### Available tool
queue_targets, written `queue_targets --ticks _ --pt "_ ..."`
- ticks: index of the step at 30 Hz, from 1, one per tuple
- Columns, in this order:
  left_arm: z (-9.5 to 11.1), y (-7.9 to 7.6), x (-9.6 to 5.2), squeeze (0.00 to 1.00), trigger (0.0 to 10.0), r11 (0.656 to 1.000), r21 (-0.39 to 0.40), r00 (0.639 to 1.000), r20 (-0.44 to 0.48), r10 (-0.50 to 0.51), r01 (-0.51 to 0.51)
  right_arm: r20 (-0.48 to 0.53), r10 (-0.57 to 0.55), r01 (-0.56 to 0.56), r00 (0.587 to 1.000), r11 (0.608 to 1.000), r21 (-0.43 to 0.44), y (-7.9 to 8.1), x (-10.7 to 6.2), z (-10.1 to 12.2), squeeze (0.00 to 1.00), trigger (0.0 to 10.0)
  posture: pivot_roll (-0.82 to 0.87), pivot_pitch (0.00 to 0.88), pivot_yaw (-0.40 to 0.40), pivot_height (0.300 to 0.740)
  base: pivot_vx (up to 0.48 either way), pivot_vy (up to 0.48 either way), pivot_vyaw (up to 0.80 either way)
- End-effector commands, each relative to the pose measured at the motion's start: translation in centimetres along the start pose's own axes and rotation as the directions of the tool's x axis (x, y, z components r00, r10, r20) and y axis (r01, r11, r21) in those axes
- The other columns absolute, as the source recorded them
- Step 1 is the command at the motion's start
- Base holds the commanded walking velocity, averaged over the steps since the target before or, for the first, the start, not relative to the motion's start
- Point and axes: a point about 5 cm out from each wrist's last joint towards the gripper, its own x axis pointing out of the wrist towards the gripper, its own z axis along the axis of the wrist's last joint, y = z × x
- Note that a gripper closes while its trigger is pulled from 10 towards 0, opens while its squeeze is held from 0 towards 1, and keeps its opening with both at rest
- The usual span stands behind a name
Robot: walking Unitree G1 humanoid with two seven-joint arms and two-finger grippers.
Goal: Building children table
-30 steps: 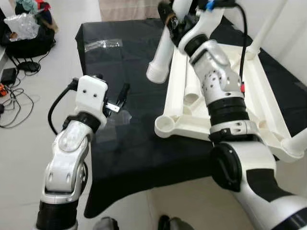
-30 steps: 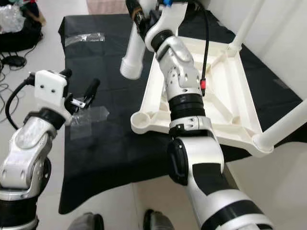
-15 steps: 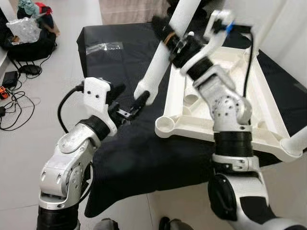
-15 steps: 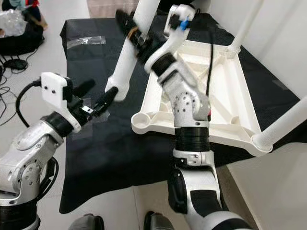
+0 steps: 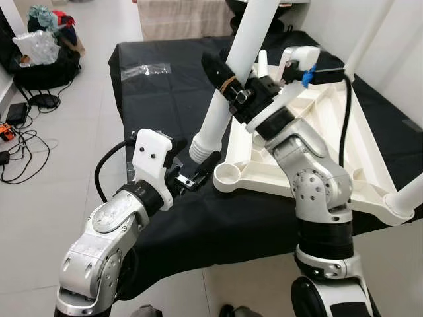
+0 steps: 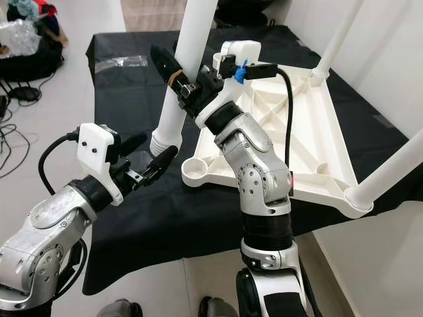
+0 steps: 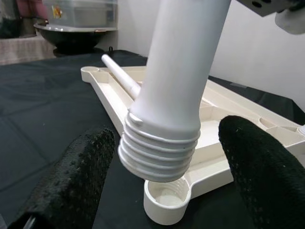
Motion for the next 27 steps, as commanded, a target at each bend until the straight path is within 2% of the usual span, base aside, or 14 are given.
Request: queue_targets --ticks 1,3,6,8,9,13,20,26,27 --pt "-0.3 -0.3 -0.2 0.00 10.0 1.000 0.003 1.000 -0.023 -0.007 0.007 0.001 -0.005 0.005 1.000 1.000 -0.024 0.2 -0.2 -0.1 0.00 10.0 0.02 0.060 -0.058 0.740 0.000 0.000 0.00" --pt "-1.5 -0.8 -1.0 0.00 10.0 1.000 0.004 0.998 -0.057 0.009 -0.009 -0.018 -0.091 0.089 0.996 0.993 -0.075 -0.2 -2.1 -1.4 0.00 10.0 0.02 0.057 -0.059 0.740 0.000 0.000 0.00" --pt "-2.0 -0.9 -1.5 0.00 10.0 0.999 0.020 0.997 -0.077 0.029 -0.028 -0.040 -0.146 0.138 0.988 0.978 -0.159 -0.3 -3.3 -2.3 0.00 10.0 0.03 0.060 -0.057 0.740 0.000 0.000 0.00" --pt "-2.0 -0.9 -1.5 0.00 10.0 0.999 0.023 0.996 -0.079 0.034 -0.032 -0.045 -0.146 0.136 0.988 0.974 -0.179 -0.3 -3.5 -2.3 0.00 10.0 0.03 0.060 -0.057 0.740 0.000 0.000 0.00" --pt "-2.1 -0.5 -1.8 0.00 10.0 0.998 0.060 0.995 -0.093 0.034 -0.028 -0.100 -0.103 0.079 0.990 0.973 -0.218 -0.2 -3.7 -2.8 0.00 10.0 0.02 0.062 -0.058 0.740 0.000 0.000 0.00" --pt "-2.3 0.3 -2.0 0.00 10.0 0.994 0.111 0.993 -0.112 0.030 -0.018 -0.150 -0.062 0.017 0.987 0.958 -0.285 -0.3 -3.8 -3.1 0.00 10.0 0.02 0.060 -0.059 0.740 0.000 0.000 0.00" --pt "-2.4 0.6 -2.0 0.00 10.0 0.992 0.125 0.992 -0.123 0.031 -0.015 -0.133 -0.056 0.012 0.989 0.950 -0.312 -0.3 -3.4 -2.5 0.00 10.0 0.02 0.064 -0.061 0.740 0.000 0.000 0.00" --pt "-3.0 0.1 -1.9 0.00 10.0 0.995 0.104 0.990 -0.140 0.018 -0.004 -0.101 -0.086 0.054 0.991 0.957 -0.285 -0.3 -2.7 -2.1 0.00 10.0 0.02 0.063 -0.062 0.740 0.000 0.000 0.00" --pt "-3.1 0.0 -1.8 0.00 10.0 0.995 0.100 0.990 -0.142 0.016 -0.001 -0.095 -0.094 0.067 0.991 0.964 -0.258 -0.2 -2.4 -2.1 0.00 10.0 0.02 0.067 -0.063 0.740 0.000 0.000 0.43"
